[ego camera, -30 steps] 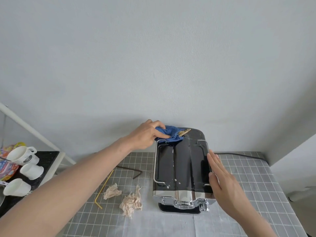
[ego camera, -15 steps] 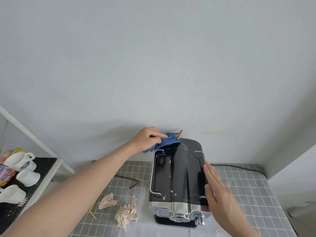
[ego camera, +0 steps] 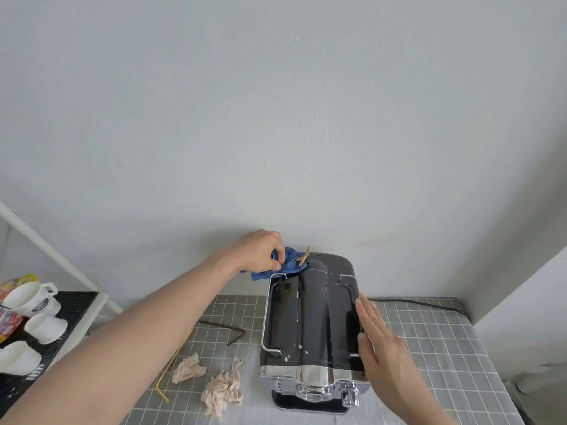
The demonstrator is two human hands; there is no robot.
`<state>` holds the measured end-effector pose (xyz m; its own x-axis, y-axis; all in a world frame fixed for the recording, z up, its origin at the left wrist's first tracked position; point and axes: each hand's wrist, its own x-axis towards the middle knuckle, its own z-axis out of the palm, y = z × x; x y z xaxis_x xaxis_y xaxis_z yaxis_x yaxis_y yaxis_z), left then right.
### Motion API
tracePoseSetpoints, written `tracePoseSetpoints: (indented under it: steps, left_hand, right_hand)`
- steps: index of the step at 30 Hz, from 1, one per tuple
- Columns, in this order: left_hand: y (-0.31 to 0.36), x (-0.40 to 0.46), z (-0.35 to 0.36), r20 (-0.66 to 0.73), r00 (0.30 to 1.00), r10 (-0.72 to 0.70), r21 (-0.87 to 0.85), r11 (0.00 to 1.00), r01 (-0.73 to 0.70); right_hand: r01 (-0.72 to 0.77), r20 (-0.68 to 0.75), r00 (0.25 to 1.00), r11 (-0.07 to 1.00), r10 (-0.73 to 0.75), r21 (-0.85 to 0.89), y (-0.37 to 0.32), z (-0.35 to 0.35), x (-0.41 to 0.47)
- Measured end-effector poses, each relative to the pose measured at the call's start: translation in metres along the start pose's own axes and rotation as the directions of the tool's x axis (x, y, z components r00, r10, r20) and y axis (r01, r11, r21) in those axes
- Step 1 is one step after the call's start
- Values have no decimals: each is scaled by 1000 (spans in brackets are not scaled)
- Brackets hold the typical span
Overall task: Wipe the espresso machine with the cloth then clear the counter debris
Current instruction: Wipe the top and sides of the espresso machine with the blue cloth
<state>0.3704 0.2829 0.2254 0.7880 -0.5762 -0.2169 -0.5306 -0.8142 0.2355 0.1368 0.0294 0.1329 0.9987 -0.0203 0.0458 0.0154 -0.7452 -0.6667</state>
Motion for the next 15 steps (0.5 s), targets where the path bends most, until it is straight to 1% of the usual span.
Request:
tracePoseSetpoints:
  steps: [2,4,5,6,8,11,13,15]
  left_hand:
    - [14,4,-1,-19,1000,-15,-66,998,14]
    - [34,7,5,-68,998,-15,-162,987,4]
    - [43,6,11,-100,995,-15,-182,983,-3]
    - [52,5,17,-141,990,-13,-179,984,-13]
    - [62,-1,30,-221,975,-19,-118,993,-8]
    - [75,-18,41,-269,963,-18,-28,1000,11]
    - [86,-26,47,-289,957,-36,-34,999,27]
    - [98,-33,53,-304,947,-104,-51,994,93]
  right_hand:
    - [6,-7,1000,1000,-6,-6,2,0,1]
    - [18,-9,1000,1000,-18,-14,3,0,1]
    - [22,-7,1000,1000,-22,-18,4,0,0]
    - [24,-2,1000,999,-24,-22,4,0,0]
    - [32,6,999,999,-31,-34,4,0,-1]
    - [44,4,999,998,-43,-51,6,0,-1]
    - [54,15,998,996,-53,-73,7,-3,0]
    - [72,34,997,992,-69,-103,9,-6,0]
